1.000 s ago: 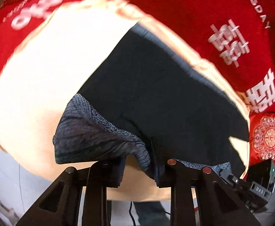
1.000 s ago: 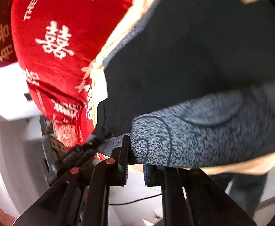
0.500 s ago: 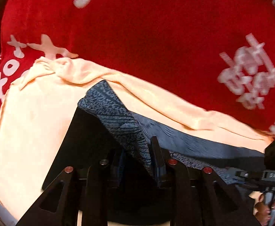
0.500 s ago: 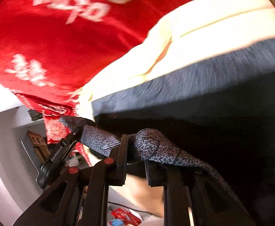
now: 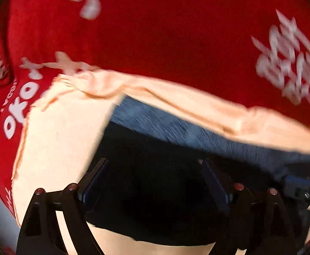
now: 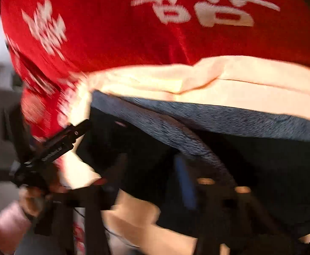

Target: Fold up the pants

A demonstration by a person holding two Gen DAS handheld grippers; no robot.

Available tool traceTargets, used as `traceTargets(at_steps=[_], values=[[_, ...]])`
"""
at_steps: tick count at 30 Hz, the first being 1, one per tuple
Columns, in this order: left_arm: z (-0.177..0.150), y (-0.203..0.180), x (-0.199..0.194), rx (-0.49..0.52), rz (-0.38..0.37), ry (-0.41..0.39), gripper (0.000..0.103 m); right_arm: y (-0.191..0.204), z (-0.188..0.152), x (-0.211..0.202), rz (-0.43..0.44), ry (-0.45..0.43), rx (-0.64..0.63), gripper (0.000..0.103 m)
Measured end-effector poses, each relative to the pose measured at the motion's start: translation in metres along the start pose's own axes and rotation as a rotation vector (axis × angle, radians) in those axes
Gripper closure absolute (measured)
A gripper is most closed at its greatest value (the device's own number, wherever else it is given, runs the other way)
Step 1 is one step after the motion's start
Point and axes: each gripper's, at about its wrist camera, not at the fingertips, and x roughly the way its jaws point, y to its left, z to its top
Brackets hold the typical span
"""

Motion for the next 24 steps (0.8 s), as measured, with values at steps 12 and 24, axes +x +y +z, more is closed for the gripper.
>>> traceTargets(at_steps=[12, 24], values=[[0.002, -0.039, 0.043, 0.041, 0.101, 0.03, 0.008, -0.022, 0.005, 0.007, 0.067, -0.074, -0.006, 0.049], [-0.082, -0.107, -0.025, 0.251, -0.043, 0.085, 0.008, -0.113, -0.174, -0.113, -0.113, -0.244, 0.332, 0.036]])
